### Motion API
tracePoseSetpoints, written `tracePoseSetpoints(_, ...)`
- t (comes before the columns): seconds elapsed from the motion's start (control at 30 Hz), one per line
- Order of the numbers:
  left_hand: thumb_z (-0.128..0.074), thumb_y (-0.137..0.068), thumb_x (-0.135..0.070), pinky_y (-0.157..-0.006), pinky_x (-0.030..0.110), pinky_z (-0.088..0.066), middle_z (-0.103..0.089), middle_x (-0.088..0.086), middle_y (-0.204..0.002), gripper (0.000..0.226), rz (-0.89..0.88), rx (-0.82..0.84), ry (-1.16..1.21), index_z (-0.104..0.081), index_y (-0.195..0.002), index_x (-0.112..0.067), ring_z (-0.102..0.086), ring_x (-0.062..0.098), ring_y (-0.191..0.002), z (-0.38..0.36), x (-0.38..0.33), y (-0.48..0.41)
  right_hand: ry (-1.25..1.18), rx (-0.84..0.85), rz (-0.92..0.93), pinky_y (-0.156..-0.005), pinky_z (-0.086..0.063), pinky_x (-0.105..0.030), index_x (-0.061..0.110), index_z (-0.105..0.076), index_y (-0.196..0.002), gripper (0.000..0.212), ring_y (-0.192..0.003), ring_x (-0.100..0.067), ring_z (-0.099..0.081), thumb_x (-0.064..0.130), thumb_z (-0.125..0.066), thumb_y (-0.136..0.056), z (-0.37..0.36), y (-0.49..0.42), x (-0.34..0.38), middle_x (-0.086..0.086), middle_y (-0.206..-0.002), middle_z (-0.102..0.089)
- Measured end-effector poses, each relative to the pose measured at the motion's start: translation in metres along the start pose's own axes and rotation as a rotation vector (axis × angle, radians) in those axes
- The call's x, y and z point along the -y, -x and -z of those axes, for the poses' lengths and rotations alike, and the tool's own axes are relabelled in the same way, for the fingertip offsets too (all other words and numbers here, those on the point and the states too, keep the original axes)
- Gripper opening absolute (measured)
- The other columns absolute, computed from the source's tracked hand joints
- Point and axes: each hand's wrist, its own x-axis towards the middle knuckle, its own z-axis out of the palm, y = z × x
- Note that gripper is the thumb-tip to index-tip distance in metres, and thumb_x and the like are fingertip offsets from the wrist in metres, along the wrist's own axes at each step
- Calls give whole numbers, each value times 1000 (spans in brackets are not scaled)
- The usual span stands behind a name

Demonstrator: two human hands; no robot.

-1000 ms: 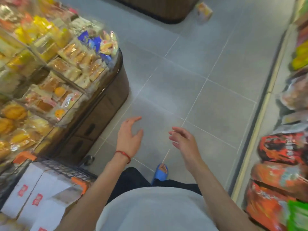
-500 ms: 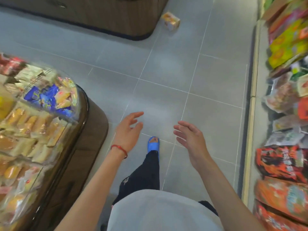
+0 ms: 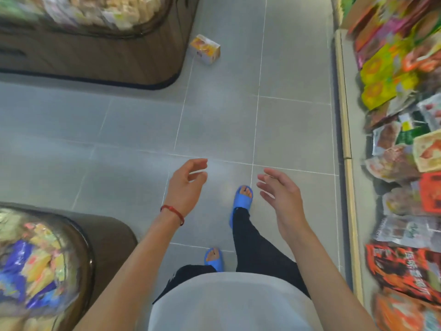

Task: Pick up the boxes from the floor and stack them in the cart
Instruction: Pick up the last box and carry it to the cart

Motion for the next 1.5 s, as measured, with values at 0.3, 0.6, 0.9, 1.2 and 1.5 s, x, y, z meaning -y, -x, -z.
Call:
tracePoseSetpoints(0.3, -58, -95, -2, -77, 14, -48, -70, -5, -112, 30, 25, -29, 17, -65, -113, -25, -64, 0, -95, -54, -95, -223, 58, 79, -40, -99, -55, -36, 21, -72, -114, 18, -101, -16, -72, 16, -63, -98, -30, -192, 142, -8, -117, -75)
tracePoseSetpoints(0.6, -58, -94, 2, -81, 18, -47, -70, -5, -109, 31, 55, -14, 56, -66, -113, -22, -65, 1, -93, -79, -169, -424, 118, 111, -62, -102, -52, -39, 20, -68, -114, 17, -94, -13, -71, 16, -63, -98, -89, -372, 277, -10, -118, -74)
tracePoseSetpoints(0.9, -57, -94, 0, -85, 22, -46, -70, -12, -106, 29, 159, -24, 99, -66, -113, -21, -64, 4, -97, -71, -230, -653, 191, 104, -119, -107, -52, -42, 19, -69, -115, 18, -99, -15, -71, 18, -64, -98, -179, -549, 397, -8, -117, -74)
tracePoseSetpoints(1.2, -56, -94, 3, -62, 5, -43, -68, 2, -111, 28, 172, -28, 80, -64, -113, -17, -60, -2, -85, -67, -303, -835, 180, 87, -133, -102, -53, -41, 22, -70, -109, 14, -100, -18, -71, 17, -63, -99, -238, -694, 504, -9, -118, -74)
tracePoseSetpoints(1.5, -55, -96, 1, -75, 18, -46, -67, 3, -113, 30, 263, -121, 73, -64, -123, -9, -61, 10, -92, -94, -368, -995, 300, 227, -142, -92, -55, -37, 23, -70, -112, 17, -94, -18, -70, 18, -66, -97, -282, -863, 618, -7, -118, -73)
